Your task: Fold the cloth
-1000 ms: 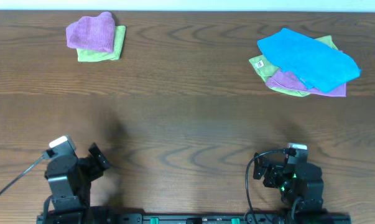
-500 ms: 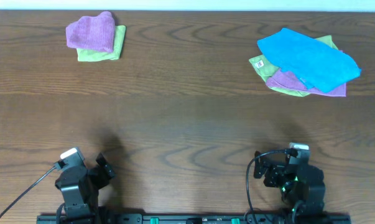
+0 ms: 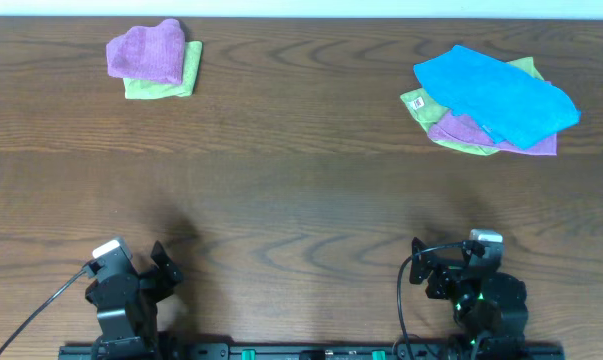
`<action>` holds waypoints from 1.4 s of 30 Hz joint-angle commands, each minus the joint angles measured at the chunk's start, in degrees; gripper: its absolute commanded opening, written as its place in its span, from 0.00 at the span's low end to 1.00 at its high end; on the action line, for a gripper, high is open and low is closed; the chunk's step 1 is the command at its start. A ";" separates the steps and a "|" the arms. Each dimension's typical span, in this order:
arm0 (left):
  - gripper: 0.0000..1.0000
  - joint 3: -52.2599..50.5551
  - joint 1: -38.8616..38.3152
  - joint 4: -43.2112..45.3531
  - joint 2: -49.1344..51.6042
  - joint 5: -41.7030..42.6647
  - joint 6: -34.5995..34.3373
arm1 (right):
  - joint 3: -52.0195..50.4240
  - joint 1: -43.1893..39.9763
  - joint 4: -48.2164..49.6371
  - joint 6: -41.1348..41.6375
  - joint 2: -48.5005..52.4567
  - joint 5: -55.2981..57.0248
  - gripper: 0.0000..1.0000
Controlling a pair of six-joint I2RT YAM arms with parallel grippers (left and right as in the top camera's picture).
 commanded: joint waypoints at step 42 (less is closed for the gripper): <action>0.95 -3.93 -2.86 0.37 -1.18 -0.35 -0.22 | -0.68 -0.33 -1.33 0.79 -0.57 0.15 0.99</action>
